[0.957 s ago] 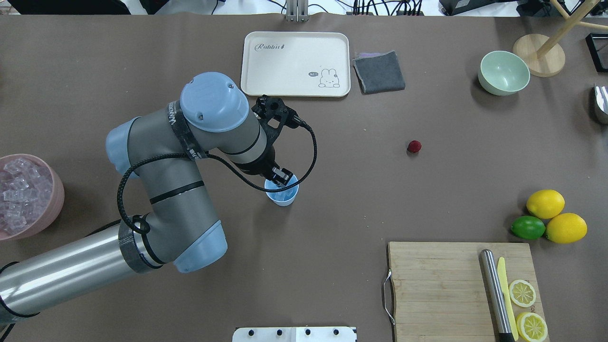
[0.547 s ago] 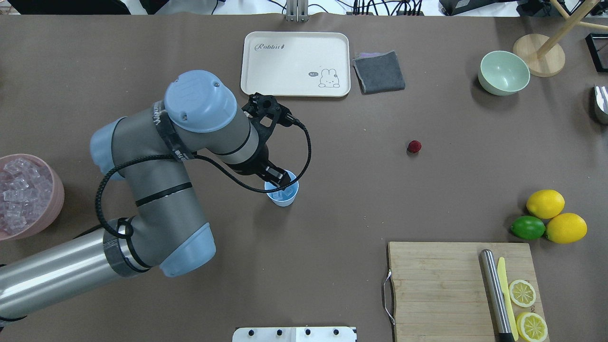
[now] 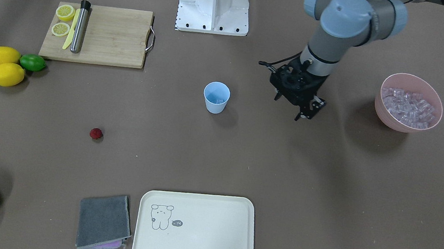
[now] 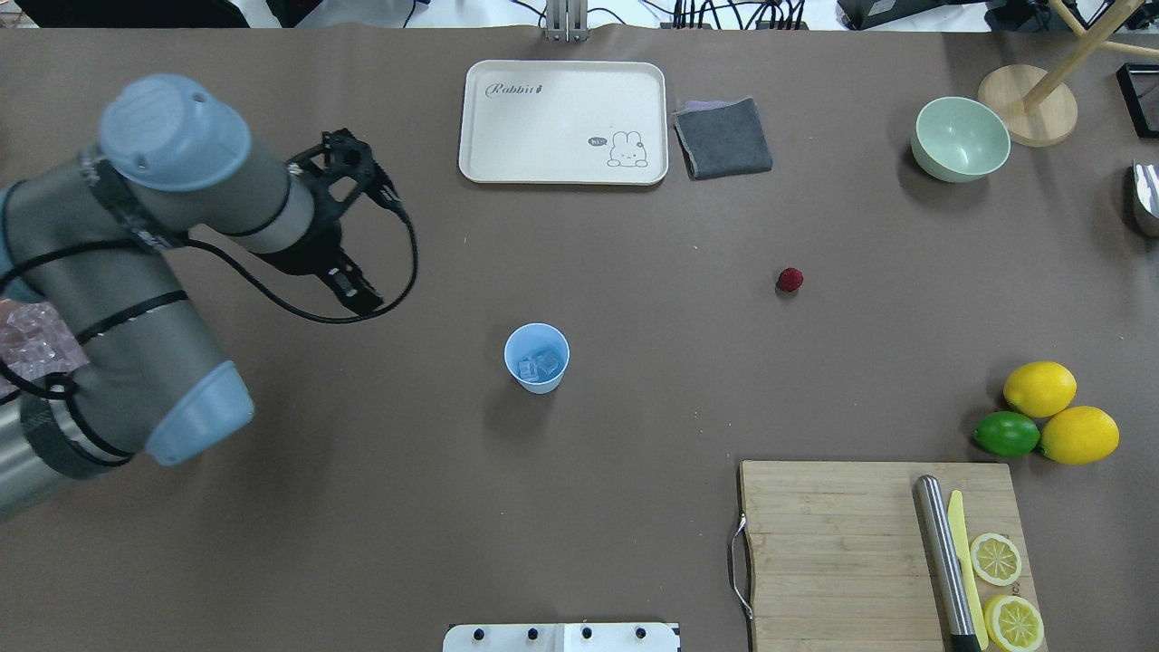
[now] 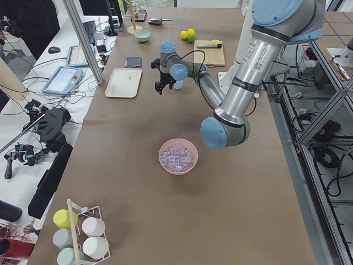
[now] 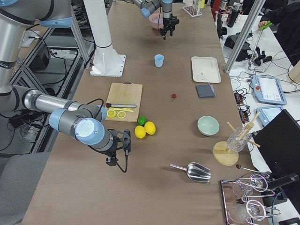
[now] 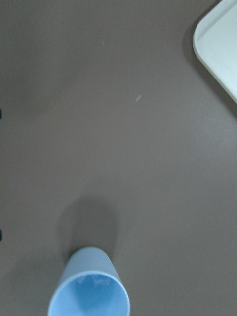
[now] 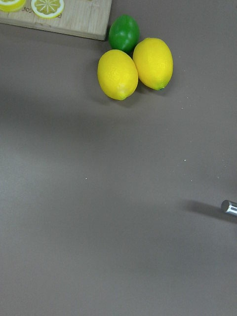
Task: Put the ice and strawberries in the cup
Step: 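Move the left gripper back over the pink ice bowl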
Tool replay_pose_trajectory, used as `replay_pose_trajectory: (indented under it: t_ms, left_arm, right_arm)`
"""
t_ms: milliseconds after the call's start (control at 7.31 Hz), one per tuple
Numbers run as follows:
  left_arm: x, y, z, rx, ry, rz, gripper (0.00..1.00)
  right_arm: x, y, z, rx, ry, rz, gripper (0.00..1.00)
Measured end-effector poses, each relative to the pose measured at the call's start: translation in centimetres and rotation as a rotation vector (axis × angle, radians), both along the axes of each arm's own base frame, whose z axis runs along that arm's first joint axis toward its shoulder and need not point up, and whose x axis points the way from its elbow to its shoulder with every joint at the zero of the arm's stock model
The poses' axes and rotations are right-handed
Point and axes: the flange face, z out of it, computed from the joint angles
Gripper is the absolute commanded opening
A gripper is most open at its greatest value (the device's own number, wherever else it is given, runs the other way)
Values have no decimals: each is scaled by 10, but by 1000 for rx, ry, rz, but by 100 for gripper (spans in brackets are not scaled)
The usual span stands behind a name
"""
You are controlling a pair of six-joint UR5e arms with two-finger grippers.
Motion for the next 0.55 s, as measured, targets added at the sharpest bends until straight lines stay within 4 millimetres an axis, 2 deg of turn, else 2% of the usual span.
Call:
replay_pose_trajectory:
  t_ms: [137, 274, 547]
  left_arm:
    - [-38, -2, 26, 52, -38, 20, 83]
    - [-71, 5, 45, 98, -67, 42, 83]
    - [-133, 37, 77, 162, -115, 79, 83]
  right_arm:
    - [0, 0, 0, 1, 0, 0, 100]
    - [0, 1, 0, 3, -3, 0, 100]
    - [-1, 1, 0, 5, -14, 2, 100]
